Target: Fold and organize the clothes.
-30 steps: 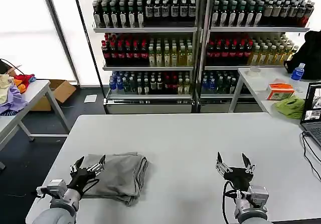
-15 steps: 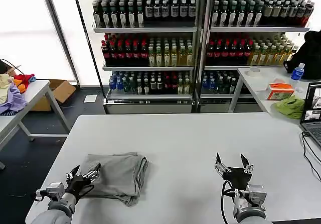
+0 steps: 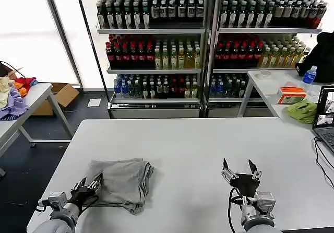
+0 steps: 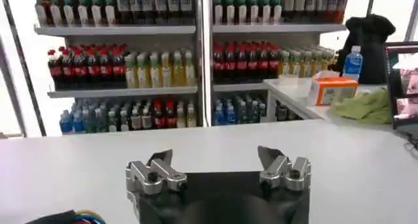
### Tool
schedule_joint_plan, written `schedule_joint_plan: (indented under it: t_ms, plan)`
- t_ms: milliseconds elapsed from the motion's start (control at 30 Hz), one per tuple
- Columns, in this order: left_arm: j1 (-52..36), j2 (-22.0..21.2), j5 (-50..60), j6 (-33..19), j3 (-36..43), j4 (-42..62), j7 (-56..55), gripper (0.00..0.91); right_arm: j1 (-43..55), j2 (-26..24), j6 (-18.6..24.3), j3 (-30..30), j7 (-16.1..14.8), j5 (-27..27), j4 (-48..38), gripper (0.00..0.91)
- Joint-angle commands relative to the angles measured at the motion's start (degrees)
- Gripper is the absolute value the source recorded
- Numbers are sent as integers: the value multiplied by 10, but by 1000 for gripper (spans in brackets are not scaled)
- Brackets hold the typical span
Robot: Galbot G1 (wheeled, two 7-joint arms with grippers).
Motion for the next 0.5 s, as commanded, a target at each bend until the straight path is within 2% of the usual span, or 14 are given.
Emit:
schedule_joint_plan:
  t_ms: [33,233,333,433,500]
  plan:
    - [0,-1,-18,9,-1,8,0,0,4,-1,1,0,0,1,-2,907]
    - [-4,4,-15,6,-19,9,-6,0,13,-2,1,3,3,5,-5,907]
    - [-7,18,-25,4,-64,-5,-11,0,15,-3,1,5,2,8,-7,907]
    - [-10,51,-35,3,-127,-20,-16,0,16,-5,2,3,0,8,-8,907]
    - [-9,95,-49,4,-177,-23,-15,0,19,-6,3,0,0,9,-10,907]
